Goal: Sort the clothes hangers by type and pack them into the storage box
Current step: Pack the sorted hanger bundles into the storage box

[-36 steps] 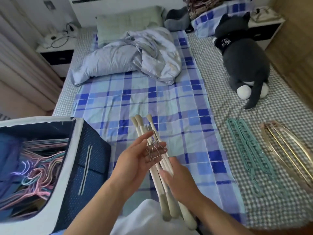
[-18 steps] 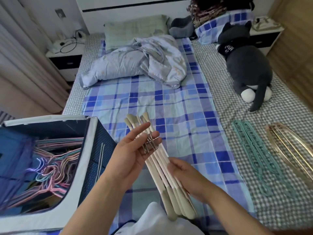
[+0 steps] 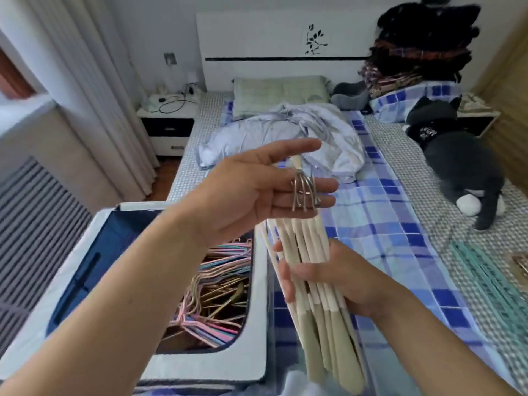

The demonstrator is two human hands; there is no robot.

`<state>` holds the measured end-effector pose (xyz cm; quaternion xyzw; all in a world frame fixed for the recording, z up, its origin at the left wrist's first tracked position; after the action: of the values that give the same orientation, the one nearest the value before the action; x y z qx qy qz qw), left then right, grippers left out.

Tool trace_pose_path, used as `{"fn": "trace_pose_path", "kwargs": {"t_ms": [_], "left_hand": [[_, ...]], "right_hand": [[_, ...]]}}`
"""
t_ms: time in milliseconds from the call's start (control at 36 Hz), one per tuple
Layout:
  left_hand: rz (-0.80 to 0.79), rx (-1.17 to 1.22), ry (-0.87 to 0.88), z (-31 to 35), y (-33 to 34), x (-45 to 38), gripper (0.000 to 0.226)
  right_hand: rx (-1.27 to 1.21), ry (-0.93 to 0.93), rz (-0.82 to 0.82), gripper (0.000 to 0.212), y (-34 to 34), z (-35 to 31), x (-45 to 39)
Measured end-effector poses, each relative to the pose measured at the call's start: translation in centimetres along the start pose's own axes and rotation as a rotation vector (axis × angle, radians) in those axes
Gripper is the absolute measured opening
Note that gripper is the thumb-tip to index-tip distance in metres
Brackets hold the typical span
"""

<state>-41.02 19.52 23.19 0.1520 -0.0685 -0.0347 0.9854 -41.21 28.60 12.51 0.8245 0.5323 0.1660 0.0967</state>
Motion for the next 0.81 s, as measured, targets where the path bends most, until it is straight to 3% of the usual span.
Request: {"fn": "trace_pose_path", "kwargs": {"t_ms": [139,222,361,500,667,806], "left_hand": [[-0.023,-0.263,-0.190,1.8,-7.7,5.4,0.044],[-0.016,-0.300,-0.251,1.7,-10.2,6.9,0.041],[-0.046,-0.114,-0.210,1.6,-12.9,8.8,0.047],[0.173,0.111,-0.021,1.3,-15.2,9.6,0.043],[0.244,0.235,-0.070,0.4,-16.9,9.9,0.038],[0.289,0.346,-0.096,-0.6,-17.3,9.5,0.030]], "right_hand": [[0.024,0.027,0.063,0.029,7.3,2.2,-5.4],[0.012,0.065,0.101,0.029,9.8,3.8,-7.4],[-0.093,0.085,0.075,0.029,13.4,5.0,-9.7],[-0.107,0.094,0.113,0.029,14.5,5.1,-10.8],[-0.065,0.132,0.156,0.038,15.1,6.4,-11.8],[-0.019,0.117,0.239,0.024,16.1,7.2,-12.9]]}}
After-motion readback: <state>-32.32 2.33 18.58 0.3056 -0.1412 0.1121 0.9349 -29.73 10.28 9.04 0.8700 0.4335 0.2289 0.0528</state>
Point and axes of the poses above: each hand's wrist, its own x-axis away from the middle knuckle, its own y-axis out of the palm, z = x × y, the point moved 9 cm from there along -x, towards the middle knuckle
